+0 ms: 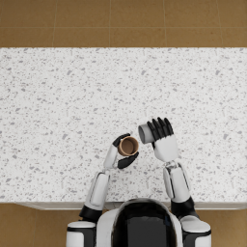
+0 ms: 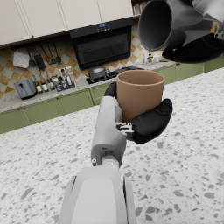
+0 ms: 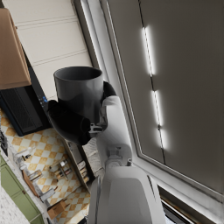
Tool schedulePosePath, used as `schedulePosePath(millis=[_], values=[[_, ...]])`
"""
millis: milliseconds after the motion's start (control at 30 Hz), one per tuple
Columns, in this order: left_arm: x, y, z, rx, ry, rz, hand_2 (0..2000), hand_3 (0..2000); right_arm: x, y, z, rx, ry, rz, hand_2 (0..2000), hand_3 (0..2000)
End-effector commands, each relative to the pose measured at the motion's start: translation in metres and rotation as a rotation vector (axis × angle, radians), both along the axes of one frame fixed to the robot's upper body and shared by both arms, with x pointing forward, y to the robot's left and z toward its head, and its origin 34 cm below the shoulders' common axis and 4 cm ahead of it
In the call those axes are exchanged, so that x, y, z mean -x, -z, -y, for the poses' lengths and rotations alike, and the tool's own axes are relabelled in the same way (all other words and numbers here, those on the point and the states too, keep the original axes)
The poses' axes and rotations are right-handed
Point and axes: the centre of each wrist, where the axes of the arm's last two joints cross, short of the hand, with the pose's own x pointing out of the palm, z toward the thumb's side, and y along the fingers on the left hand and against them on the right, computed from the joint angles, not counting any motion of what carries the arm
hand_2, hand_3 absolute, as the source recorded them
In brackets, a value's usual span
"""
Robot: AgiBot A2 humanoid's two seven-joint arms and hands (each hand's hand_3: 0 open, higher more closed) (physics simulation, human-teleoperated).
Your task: Pick up two cups and pour the berry on the right into the cup on the left
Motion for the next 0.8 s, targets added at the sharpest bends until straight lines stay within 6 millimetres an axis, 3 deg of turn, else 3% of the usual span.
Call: schedulePosePath(millis=[33, 67, 433, 700, 800], values=[[0.0, 0.0, 0.0, 0.001, 0.0, 0.001, 2000, 1280, 0.006, -0.005, -0.013, 0.027, -0.031, 0.035, 2000, 1280], [-0.001, -0.007, 0.003, 0.011, 0.005, 0.023, 2000, 1280, 0.007, -0.006, -0.013, 0.046, -0.014, 0.049, 2000, 1280], [-0.006, -0.003, 0.007, 0.016, 0.006, 0.003, 2000, 1280, 0.016, -0.018, -0.019, 0.25, 0.185, 0.205, 2000, 1280], [-0.006, 0.004, 0.007, 0.012, 0.002, -0.021, 2000, 1280, 0.016, -0.016, -0.021, 0.416, 0.342, 0.271, 2000, 1280], [-0.007, -0.003, 0.007, 0.022, -0.001, 0.001, 2000, 1280, 0.016, -0.016, -0.02, 0.474, 0.408, 0.296, 2000, 1280]])
